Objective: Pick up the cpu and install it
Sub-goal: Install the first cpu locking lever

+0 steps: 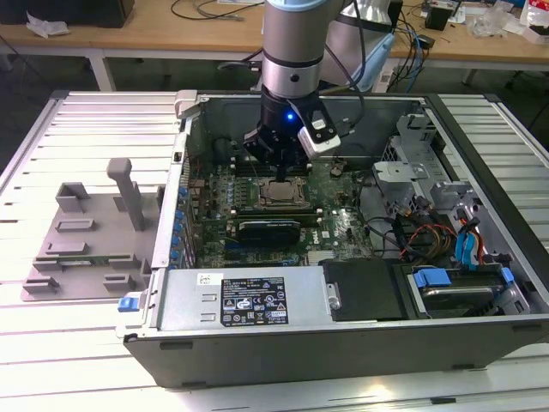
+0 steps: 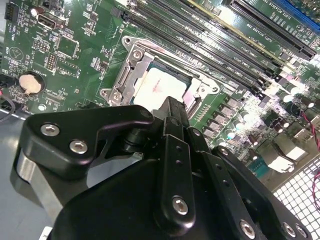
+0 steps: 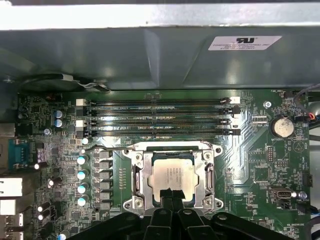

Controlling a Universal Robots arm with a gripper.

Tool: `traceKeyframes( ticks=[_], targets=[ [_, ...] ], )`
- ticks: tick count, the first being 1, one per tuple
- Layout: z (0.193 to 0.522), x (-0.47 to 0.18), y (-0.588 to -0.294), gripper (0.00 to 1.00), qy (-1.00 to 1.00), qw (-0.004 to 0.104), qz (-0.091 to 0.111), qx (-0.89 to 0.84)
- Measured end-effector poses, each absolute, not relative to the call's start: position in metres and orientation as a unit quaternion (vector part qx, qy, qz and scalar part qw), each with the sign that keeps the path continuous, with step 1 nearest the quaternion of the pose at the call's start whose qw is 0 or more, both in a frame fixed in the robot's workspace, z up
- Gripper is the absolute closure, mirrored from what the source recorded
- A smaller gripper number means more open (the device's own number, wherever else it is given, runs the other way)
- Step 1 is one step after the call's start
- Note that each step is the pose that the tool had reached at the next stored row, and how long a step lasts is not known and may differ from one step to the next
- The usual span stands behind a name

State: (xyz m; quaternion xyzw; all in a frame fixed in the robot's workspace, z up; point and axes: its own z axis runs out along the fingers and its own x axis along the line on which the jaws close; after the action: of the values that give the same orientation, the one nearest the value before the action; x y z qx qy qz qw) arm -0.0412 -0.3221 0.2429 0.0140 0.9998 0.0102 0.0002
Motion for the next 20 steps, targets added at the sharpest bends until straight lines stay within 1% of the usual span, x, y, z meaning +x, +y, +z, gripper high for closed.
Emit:
traceKeyframes(
  ticks=[5,9,20],
  targets=[
    [0.245,-0.041,-0.322,0.89,1.000,0.000,0.010,0.014],
    [0.261,-0.041,-0.322,0.89,1.000,0.000,0.010,0.014],
    [0.262,-0.057,-0.322,0.89,1.000,0.001,0.010,0.014]
  ],
)
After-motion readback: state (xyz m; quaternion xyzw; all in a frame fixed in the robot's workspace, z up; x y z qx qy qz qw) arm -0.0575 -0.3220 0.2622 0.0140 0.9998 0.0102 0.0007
